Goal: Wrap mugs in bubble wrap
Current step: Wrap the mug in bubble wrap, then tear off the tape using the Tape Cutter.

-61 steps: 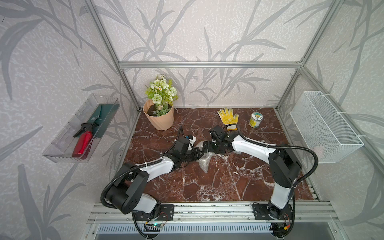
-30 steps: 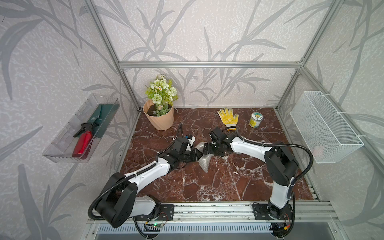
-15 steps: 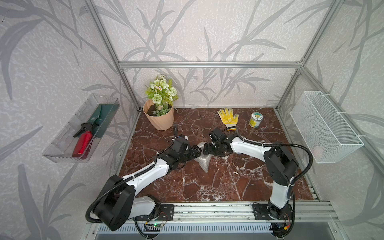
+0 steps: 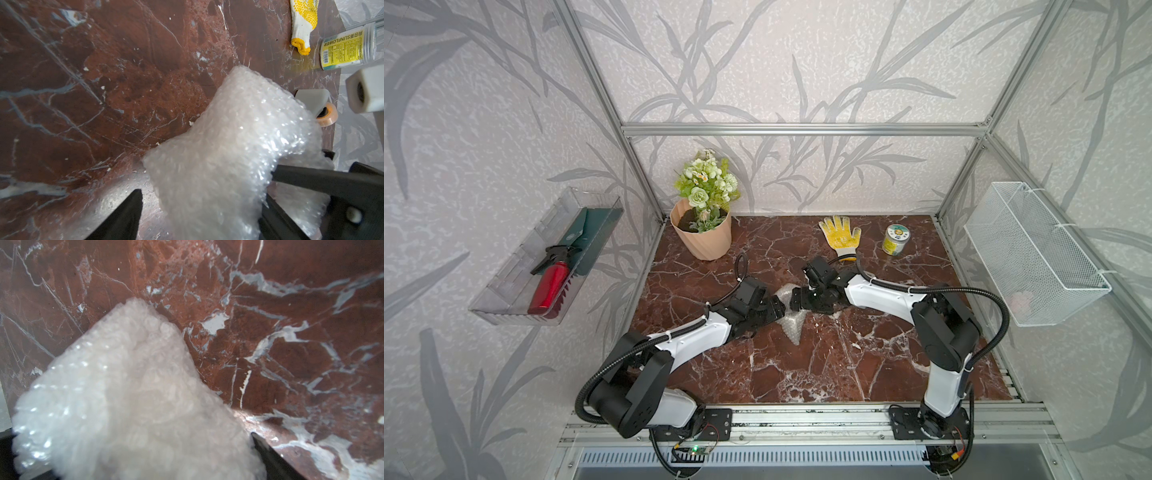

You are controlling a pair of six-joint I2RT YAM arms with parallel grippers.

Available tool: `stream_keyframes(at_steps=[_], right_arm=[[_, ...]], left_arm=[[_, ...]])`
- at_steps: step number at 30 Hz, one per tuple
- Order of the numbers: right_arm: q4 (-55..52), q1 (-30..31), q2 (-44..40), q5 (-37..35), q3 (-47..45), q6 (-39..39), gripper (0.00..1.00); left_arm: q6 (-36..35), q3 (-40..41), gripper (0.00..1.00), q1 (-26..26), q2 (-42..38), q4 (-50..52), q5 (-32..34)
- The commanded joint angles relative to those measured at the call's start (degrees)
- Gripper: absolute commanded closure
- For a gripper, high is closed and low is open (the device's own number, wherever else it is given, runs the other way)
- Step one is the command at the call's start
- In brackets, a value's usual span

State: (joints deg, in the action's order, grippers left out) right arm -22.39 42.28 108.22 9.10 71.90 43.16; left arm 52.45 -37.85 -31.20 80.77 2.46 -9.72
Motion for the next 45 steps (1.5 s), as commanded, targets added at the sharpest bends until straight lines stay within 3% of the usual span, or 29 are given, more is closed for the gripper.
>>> stream_keyframes(at_steps=[1,10,19,23,27,32,35,45], right_arm=[[-4.5,0.9,0.2,-0.7,-3.2,1.2,0.13],[-0.5,0.9,-4.9,0.8,-5.2,0.9,0.13],[3.0,-3.8,-21.5,-0.9,-13.0,-1.6,0.13],[6.2,-11.3,-31.5,-2.0,-22.2,-0.4,0.17],[13.6,-24.1,-37.9,7.1,-32.4,3.2,0.24],[25.8,-33.4,-33.7,20.6,-37.4,6.1,0.32],[29.6,-36.2,-29.7,24.1,-36.9,7.1,0.35],[28.2,-38.7,-24.2,21.8,-35.3,6.2,0.5]], left_arm=[[0.8,-1.2,0.24,-0.1,1.8,1.6,2.2],[-3.1,-6.4,0.35,0.0,7.1,7.3,1.6],[-5.1,-7.1,0.39,-0.1,8.0,7.3,0.6],[-6.6,-7.6,0.41,-0.1,9.1,6.8,-0.9],[-7.8,-8.3,0.43,0.0,9.8,6.9,-1.8],[-9.0,-9.0,0.43,0.0,9.5,7.8,-1.9],[-9.5,-9.0,0.43,0.0,9.0,8.0,-2.1],[-10.5,-9.6,0.43,0.0,9.1,7.6,-3.5]])
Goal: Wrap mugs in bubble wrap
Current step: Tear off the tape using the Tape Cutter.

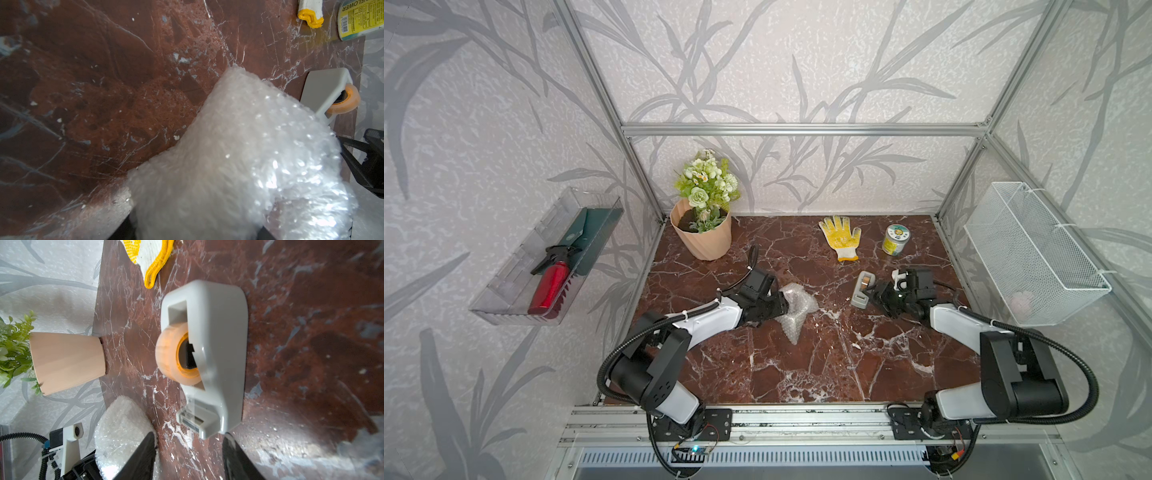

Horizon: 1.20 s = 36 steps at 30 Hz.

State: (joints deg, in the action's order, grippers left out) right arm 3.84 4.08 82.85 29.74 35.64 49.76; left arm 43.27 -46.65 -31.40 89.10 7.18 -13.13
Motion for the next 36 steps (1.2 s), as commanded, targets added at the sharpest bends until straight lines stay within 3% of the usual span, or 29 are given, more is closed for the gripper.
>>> stream_keyframes(at_steps=[1,6,16,36], right_arm=[[2.3,-0.6,1.8,1.8,1.4,-0.8,0.5],[6.8,-1.2,5.3,6.0,2.5,-1.1,0.59],[7.4,-1.3,9.5,5.6,4.2,-1.5,0.62],[9.0,-1.3,8.7,6.7,3.6,0.6,1.0]], left_arm=[[-1.3,-1.0,0.43,0.2,0.9,2.9,-0.2],[-1.6,-1.2,0.43,0.2,1.2,3.0,-0.4],[-1.7,-0.7,0.43,0.1,0.9,3.0,-0.4],[-1.6,-0.8,0.43,0.1,1.2,2.9,-0.5]])
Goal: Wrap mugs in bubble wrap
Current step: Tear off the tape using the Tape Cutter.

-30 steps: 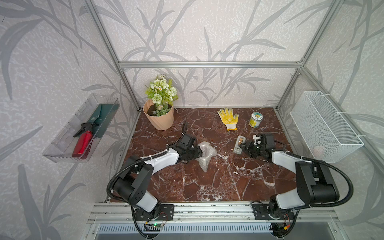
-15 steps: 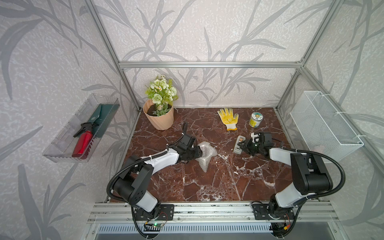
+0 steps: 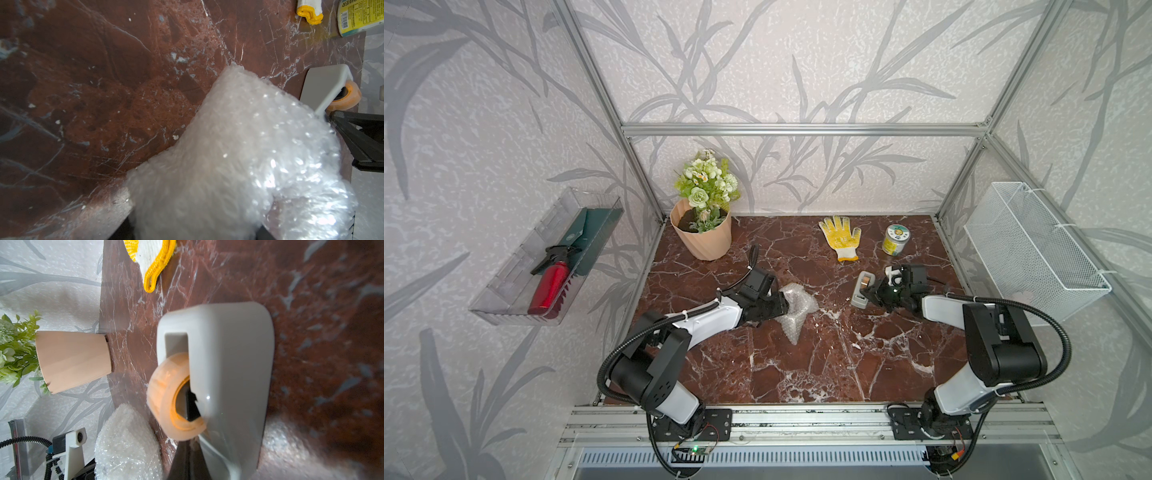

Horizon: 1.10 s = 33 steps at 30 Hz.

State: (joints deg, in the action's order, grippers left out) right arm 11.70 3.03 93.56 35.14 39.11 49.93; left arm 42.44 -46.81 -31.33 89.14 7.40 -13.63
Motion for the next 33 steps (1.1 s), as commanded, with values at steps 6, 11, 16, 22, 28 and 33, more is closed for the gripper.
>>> stream_keyframes(at_steps=[6,11,16,22,28,33], right_arm=[[1.7,-0.2,-4.7,2.4,-0.4,1.7,1.0],[1.8,-0.2,-6.8,3.3,-1.0,2.6,1.0],[1.9,-0.2,-8.4,4.5,-1.3,3.0,1.0],[1.0,-0.2,-9.8,5.3,-1.6,3.4,1.0],[-0.4,0.5,-12.6,5.8,-3.8,4.0,1.0],[-3.6,3.3,-15.8,5.0,-5.7,3.2,1.0]], left_arm=[[-0.8,-0.6,0.43,0.1,1.2,2.4,-0.1],[-0.7,-0.7,0.43,0.1,1.2,2.4,-0.1],[-0.8,-0.6,0.43,0.1,1.2,2.4,-0.1],[-0.7,-0.5,0.43,0.1,1.2,2.4,-0.1],[-0.8,-0.7,0.43,0.1,1.4,2.3,-0.3],[-0.8,-0.7,0.43,0.1,1.4,2.2,-0.4]])
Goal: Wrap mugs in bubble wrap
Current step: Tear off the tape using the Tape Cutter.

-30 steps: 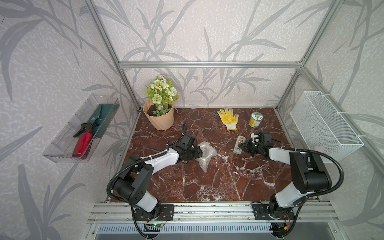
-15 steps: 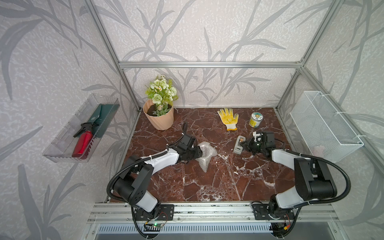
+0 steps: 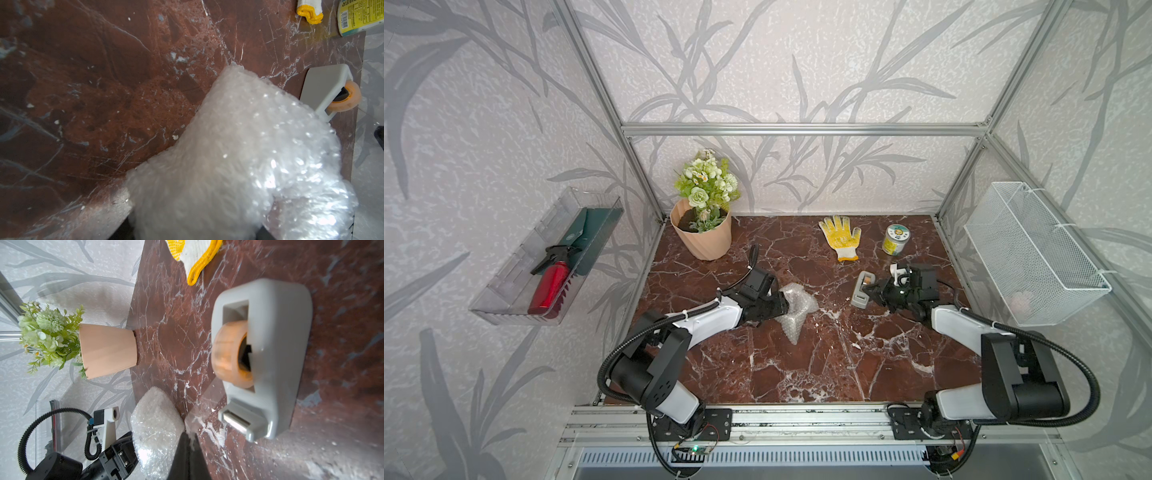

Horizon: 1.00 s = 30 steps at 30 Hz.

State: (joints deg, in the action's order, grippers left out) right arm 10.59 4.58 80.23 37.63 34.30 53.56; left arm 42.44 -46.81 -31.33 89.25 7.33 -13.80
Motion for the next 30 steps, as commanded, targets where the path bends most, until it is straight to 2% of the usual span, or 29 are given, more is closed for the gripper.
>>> stream_keyframes(at_steps=[1,19,30], right_arm=[[-3.0,2.3,-2.9,2.3,-1.1,-0.6,1.0],[-9.4,8.9,-10.8,-1.1,-7.5,-0.3,1.0],[-9.3,12.0,-9.6,-1.6,-8.6,0.1,1.0]], left_arm=[[-0.8,-0.5,0.43,0.1,1.2,2.2,-0.2],[-0.7,-0.5,0.43,0.1,0.5,2.3,-0.4],[-0.7,0.0,0.43,0.1,-0.1,2.6,-0.2]])
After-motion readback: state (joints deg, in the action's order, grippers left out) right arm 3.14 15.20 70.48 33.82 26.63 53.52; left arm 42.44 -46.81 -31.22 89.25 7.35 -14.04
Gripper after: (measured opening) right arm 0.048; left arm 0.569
